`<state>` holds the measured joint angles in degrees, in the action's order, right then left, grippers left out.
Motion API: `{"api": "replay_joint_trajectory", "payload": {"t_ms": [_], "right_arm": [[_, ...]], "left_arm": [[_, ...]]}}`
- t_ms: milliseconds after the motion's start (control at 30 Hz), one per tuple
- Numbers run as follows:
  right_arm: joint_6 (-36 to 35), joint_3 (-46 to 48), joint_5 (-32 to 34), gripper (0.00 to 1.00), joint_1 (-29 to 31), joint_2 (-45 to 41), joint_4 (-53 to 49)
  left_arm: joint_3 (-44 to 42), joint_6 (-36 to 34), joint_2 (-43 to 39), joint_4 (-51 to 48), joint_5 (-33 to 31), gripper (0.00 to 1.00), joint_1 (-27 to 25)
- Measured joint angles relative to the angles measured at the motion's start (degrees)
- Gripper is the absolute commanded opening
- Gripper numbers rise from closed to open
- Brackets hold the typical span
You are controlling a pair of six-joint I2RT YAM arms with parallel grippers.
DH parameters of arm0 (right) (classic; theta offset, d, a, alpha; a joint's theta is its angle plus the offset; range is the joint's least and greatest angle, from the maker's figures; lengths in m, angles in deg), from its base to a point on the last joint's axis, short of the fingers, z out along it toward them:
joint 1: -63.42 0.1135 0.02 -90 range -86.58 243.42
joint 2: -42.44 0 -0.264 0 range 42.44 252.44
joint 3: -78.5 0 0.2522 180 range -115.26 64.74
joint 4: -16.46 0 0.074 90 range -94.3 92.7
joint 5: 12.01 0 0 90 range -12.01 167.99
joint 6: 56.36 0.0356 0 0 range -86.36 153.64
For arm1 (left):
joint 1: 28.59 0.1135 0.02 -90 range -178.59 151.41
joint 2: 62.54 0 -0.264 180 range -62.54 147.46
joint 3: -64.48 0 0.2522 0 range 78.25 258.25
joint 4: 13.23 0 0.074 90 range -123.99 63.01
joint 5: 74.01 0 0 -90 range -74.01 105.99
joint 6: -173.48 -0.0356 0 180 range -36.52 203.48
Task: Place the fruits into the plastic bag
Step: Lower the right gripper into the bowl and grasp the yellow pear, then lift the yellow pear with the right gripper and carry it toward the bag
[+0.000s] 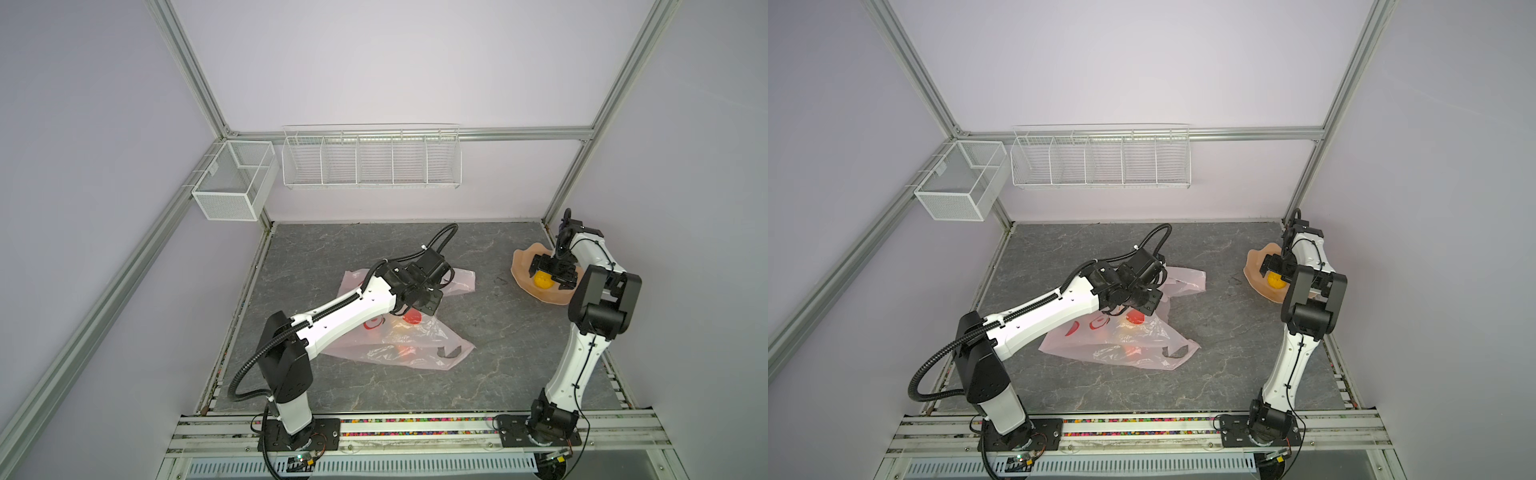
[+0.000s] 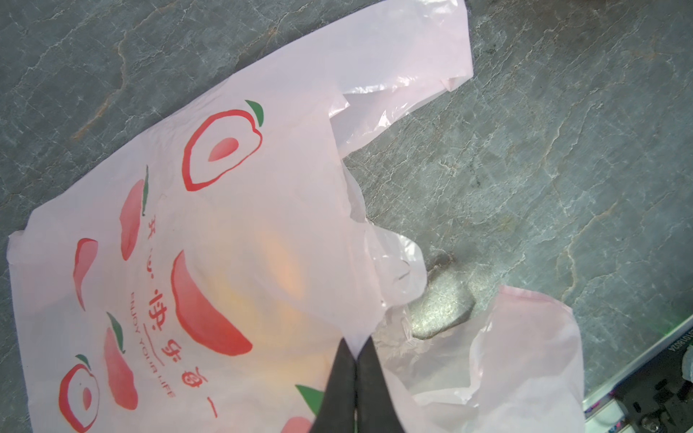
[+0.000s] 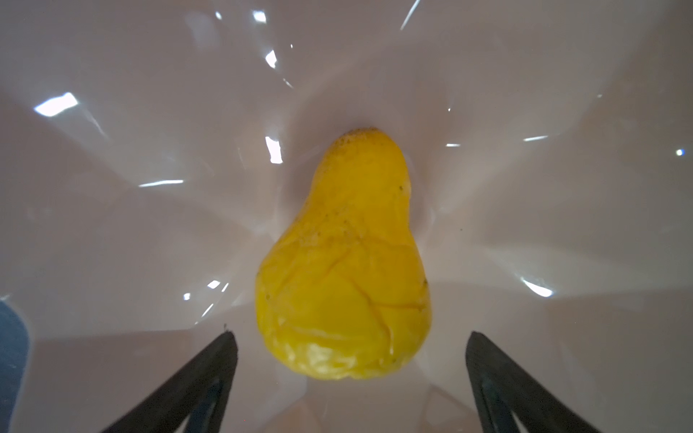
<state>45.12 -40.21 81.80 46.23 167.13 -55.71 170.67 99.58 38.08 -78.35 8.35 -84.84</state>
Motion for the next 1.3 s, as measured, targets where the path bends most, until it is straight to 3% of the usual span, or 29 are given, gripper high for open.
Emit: {"api": "replay_joint_trajectory", "payload": {"t_ms": [400,633,833,1033,1300], "right_arm": [[-0.1,-0.7,1.2,0.58,0.0,2.1,0.0],[-0.2,-0.7,1.3,0.47,0.0,2.1,0.0],[-0.2,-0.7,1.0,0.43,0.0,0.6,0.0],[-0.2,0.9,-0.9,0.41,0.2,-6.9,0.2],[-0.1,6.4,-10.2,0.4,0.4,-17.3,3.2]], "left_arm": [[0.0,0.1,0.0,-0.2,0.0,0.0,0.0],[0.0,0.1,0.0,-0.2,0.0,0.0,0.0],[0.0,0.1,0.0,-0.2,0.0,0.0,0.0],[0.0,0.1,0.0,-0.2,0.0,0.0,0.0],[1.1,-0.1,0.6,-0.2,0.0,0.0,0.0]]}}
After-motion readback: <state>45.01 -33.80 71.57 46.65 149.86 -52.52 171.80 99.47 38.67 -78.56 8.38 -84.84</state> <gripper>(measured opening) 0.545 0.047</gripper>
